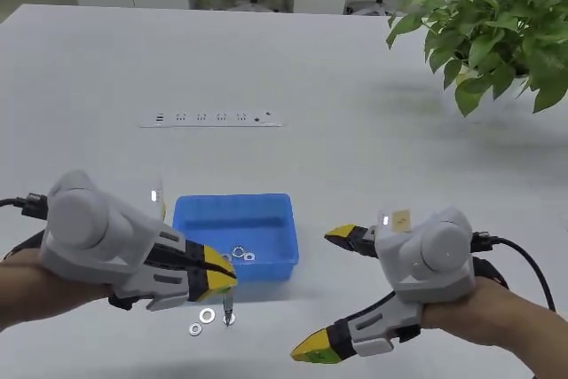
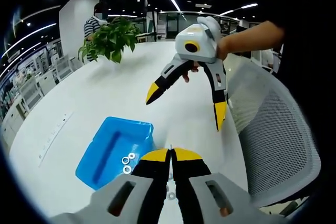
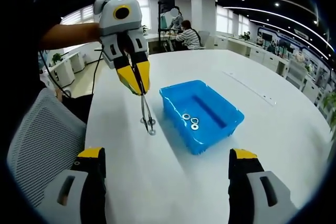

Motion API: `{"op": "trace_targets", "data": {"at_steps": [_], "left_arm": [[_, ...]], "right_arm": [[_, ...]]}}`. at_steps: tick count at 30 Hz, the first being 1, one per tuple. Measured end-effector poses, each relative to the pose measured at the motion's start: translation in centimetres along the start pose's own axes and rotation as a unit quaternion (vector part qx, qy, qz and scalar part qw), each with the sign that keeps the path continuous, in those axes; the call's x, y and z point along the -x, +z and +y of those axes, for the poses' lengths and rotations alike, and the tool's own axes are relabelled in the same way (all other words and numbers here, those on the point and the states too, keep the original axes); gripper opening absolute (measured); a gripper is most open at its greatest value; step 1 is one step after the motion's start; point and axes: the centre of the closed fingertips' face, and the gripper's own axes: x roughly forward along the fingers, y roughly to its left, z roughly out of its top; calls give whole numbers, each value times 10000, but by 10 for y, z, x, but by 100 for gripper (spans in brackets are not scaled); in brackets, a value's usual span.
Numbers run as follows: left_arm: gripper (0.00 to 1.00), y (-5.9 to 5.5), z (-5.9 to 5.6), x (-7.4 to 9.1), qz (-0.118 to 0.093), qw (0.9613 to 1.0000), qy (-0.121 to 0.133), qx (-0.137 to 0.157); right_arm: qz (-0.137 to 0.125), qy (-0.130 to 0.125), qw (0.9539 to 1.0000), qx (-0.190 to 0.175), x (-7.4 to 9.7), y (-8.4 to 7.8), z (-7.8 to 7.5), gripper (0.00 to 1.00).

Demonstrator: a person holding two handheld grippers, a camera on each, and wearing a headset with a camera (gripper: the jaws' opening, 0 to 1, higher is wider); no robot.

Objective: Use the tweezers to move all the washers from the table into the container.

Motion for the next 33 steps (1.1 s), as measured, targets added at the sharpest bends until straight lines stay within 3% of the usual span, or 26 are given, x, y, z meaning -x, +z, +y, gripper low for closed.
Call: {"op": "trace_targets", "data": {"at_steps": [21, 27, 33], "left_arm": [[6, -2, -3, 0, 43, 9999, -72, -63], [6, -2, -6, -1, 120, 9996, -144, -188], [6, -3, -7, -2, 171, 9994, -180, -244]], "right_arm": [[40, 173, 9998, 89, -6, 1, 7, 93], [-18, 388, 9987, 328, -13, 8, 15, 84], [-97, 651, 9961, 589, -23, 18, 22, 68]]}}
